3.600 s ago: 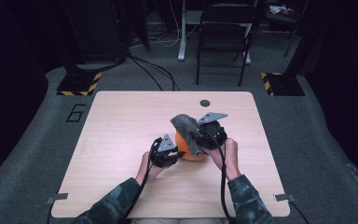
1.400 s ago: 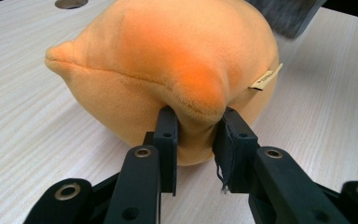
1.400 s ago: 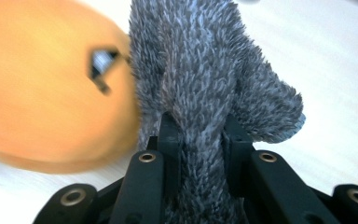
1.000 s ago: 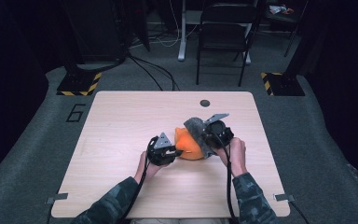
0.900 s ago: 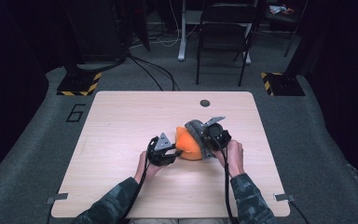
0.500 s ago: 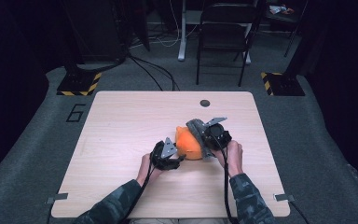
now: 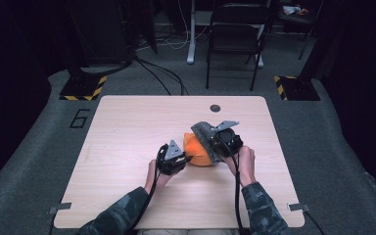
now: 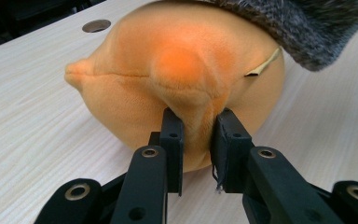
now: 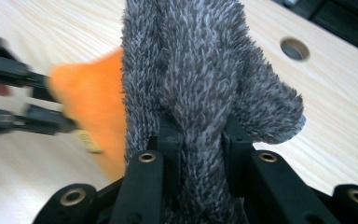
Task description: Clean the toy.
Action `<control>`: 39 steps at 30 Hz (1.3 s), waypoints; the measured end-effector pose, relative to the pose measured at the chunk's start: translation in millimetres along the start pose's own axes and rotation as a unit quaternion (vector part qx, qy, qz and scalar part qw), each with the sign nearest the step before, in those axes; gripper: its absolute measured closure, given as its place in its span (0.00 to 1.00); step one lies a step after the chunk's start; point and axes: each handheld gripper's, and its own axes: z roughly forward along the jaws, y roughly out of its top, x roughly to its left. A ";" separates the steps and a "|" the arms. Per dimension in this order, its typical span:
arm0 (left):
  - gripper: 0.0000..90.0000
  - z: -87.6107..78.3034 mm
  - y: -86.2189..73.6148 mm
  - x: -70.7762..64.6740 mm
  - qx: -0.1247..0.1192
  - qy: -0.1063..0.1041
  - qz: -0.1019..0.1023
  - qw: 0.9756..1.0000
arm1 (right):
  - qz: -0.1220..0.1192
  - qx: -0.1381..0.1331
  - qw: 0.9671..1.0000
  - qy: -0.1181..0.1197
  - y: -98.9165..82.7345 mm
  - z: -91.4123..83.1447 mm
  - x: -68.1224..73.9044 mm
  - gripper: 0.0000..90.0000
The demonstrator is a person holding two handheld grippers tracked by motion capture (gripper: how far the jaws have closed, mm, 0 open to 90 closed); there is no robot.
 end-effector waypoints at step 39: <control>0.80 -2.2 -0.6 5.7 0.003 -0.010 -0.004 1.000 | 0.043 0.073 0.996 0.012 -27.1 32.9 -23.2 0.81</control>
